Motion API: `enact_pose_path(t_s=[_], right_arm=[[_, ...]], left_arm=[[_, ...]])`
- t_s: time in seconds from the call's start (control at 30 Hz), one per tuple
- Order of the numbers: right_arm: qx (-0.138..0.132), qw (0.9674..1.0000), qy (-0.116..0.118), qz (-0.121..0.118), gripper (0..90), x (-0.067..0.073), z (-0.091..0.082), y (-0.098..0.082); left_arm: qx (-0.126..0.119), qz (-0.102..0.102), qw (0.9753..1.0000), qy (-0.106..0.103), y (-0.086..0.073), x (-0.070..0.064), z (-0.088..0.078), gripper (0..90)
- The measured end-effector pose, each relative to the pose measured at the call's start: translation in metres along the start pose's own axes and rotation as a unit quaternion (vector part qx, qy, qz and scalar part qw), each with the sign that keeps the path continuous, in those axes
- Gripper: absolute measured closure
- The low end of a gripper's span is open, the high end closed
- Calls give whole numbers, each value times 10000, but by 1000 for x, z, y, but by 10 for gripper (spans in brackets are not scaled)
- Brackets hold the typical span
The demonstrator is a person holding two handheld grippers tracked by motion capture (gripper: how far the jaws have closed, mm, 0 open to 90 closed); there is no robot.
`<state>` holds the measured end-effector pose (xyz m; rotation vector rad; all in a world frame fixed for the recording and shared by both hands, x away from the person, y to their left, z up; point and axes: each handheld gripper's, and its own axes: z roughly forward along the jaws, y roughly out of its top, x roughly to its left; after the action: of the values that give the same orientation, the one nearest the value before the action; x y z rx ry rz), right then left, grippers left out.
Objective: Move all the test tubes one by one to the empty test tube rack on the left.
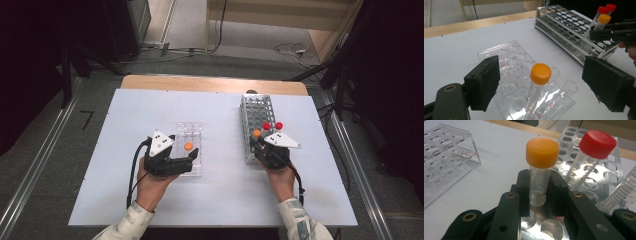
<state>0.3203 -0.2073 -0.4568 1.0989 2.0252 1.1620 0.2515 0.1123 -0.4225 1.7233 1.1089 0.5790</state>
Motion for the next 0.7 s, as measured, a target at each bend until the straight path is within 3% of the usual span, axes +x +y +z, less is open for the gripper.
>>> enact_pose_path(t_s=[0.33, 0.7], right_arm=[[-426, 9991, -35, -7, 709, 1, -26, 20], [-700, 9975, -16, -34, 709, 2, -46, 31]], left_arm=[[-38, 28, 10000, -50, 2, -4, -3, 154], [-81, 34, 9999, -98, 4, -6, -6, 154]])
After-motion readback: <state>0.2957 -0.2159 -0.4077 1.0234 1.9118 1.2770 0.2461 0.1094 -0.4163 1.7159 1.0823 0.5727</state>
